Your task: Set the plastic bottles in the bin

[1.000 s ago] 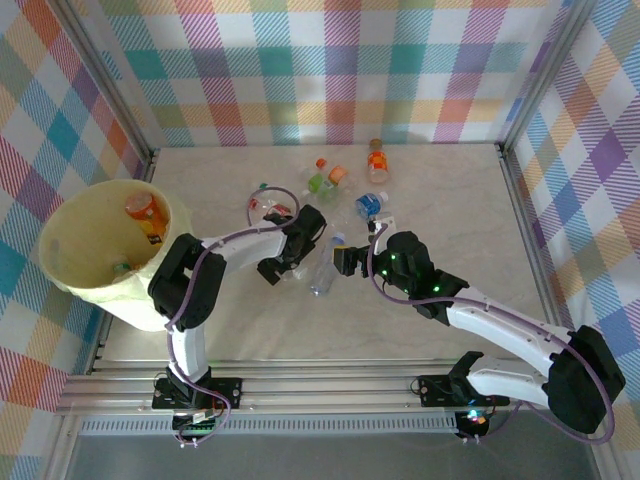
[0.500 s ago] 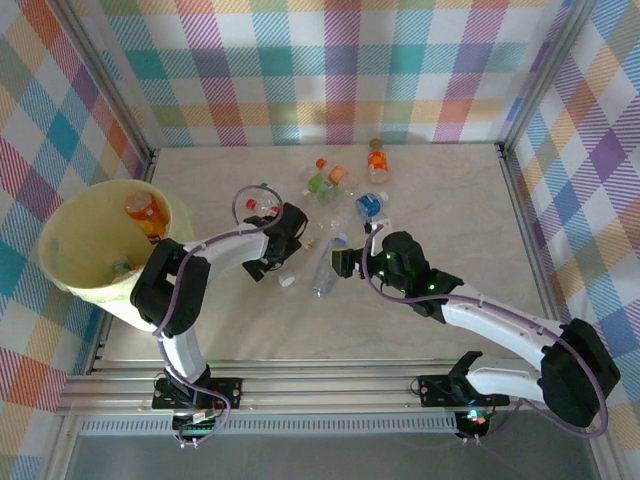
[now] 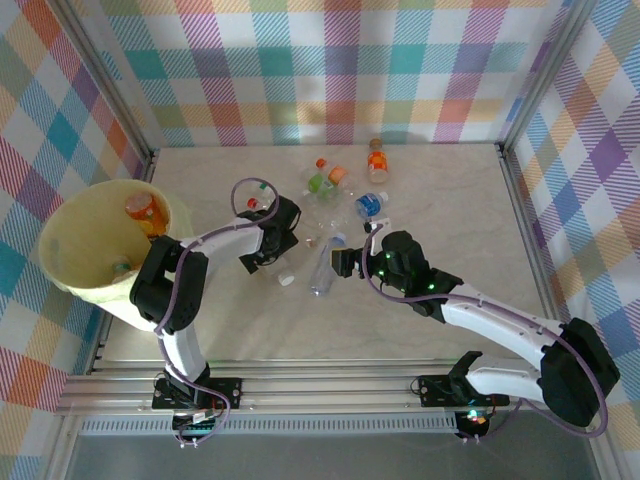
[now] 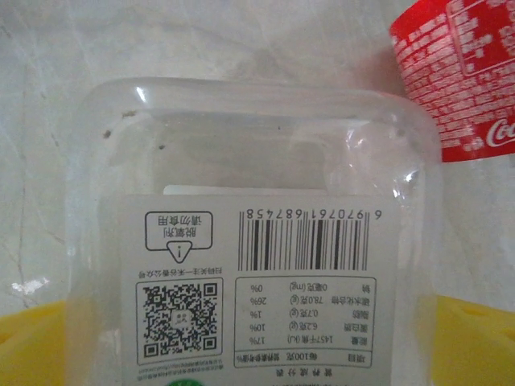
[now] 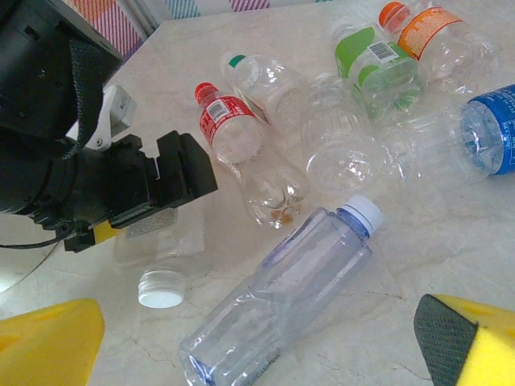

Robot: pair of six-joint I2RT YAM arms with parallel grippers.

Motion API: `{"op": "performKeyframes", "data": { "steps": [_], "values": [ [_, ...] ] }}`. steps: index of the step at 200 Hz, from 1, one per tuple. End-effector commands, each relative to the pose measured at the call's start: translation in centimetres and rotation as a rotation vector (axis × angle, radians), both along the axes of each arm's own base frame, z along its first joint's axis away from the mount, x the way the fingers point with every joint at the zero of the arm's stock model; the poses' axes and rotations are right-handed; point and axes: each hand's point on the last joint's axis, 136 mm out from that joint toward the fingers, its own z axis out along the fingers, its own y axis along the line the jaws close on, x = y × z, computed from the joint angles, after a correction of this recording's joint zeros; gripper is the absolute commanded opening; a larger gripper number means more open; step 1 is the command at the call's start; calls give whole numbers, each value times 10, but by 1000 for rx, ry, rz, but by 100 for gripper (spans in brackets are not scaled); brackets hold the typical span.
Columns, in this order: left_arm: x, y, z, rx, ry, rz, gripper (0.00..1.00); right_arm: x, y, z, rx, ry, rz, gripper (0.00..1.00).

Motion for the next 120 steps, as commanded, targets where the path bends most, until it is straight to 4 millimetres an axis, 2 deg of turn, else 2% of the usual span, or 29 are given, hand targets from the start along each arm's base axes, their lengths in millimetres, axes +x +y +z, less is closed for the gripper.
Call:
{"op": "performKeyframes", "data": {
  "steps": [1,34,65,91,120],
  "values": [
    [1,0,-1,11,20,-27,98,3,8,13,25,-10,14,100],
    [-1,-4,-8,-9,38,-35,93,1,14,16,34,-20,47,100],
    [-1,-9,-11,-27,47,-67,87,-13,32,23,28,-62,205,100],
    [1,-11,-5,-31,27,-87,82,-32,48,28,9,-104,381,100],
    [1,-7,7,-21,-5,-100,80,-37,51,32,-4,-147,435,100]
  ]
}}
